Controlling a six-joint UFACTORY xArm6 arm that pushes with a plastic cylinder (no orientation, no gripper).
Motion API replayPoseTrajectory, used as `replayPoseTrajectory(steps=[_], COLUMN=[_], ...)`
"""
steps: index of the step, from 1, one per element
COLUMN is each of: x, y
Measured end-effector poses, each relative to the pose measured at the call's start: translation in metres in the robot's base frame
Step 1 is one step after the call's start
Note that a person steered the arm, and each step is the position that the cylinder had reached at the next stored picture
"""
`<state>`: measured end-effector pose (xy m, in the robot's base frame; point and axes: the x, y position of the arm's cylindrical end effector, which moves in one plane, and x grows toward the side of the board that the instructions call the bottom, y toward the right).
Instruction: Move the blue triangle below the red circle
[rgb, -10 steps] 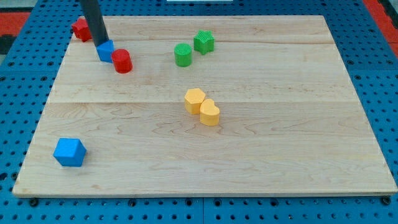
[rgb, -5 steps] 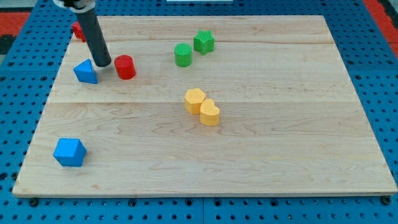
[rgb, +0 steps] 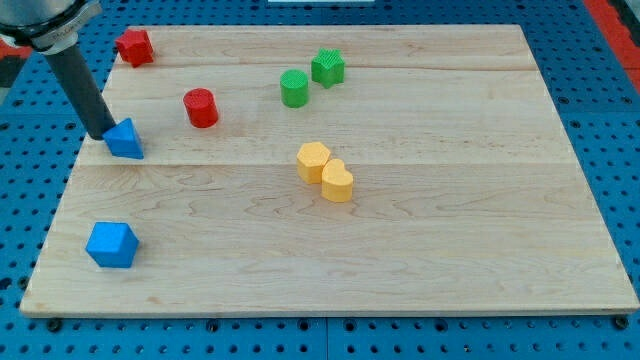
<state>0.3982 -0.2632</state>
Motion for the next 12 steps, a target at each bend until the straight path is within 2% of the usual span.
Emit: replayPoseTrajectory(steps=[3, 4, 5, 6, 7, 8, 9, 12], x=[0.0, 0.02, 0.02, 0.0, 0.016, 0.064, 0.075, 0.023], y=[-0.012, -0.007, 0.018, 0.025, 0.06, 0.096, 0.105, 0.097])
